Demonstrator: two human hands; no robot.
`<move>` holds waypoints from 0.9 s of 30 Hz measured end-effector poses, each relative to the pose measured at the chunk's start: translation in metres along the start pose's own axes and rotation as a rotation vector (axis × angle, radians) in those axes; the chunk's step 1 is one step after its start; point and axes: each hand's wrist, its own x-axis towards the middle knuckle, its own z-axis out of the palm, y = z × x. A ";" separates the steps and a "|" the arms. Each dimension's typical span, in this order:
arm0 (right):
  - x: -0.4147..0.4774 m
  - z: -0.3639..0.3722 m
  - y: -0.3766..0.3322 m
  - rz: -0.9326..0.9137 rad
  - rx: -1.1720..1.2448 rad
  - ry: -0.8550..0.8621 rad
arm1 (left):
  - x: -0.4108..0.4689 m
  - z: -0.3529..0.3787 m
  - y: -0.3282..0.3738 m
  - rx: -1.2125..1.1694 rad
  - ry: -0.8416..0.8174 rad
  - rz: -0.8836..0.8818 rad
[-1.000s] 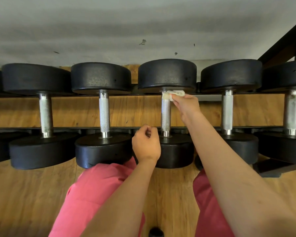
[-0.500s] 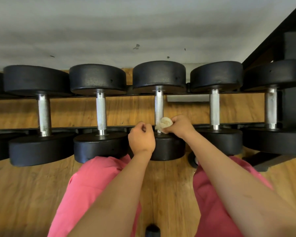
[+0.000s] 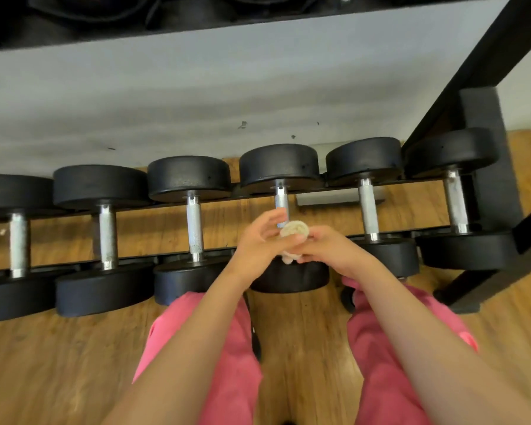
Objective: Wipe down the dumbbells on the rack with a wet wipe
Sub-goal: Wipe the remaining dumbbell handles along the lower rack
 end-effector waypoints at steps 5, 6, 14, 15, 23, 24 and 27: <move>-0.004 0.009 0.003 0.013 0.019 0.057 | 0.003 -0.011 -0.007 0.135 0.043 0.013; -0.003 0.008 0.008 0.011 0.013 0.107 | 0.004 -0.013 -0.011 0.128 0.080 -0.018; 0.018 0.008 0.075 -0.038 -0.458 0.633 | 0.048 -0.020 -0.045 0.395 0.489 -0.217; 0.021 0.013 0.081 -0.023 -0.484 0.644 | 0.052 -0.018 -0.050 0.421 0.475 -0.248; 0.034 0.025 0.093 -0.060 -0.520 0.767 | 0.078 -0.012 -0.064 0.440 0.029 -0.319; 0.034 0.027 0.093 -0.057 -0.509 0.764 | 0.079 -0.013 -0.060 0.417 -0.036 -0.328; 0.035 0.029 0.092 -0.007 -0.360 0.774 | 0.079 -0.015 -0.055 0.299 -0.063 -0.384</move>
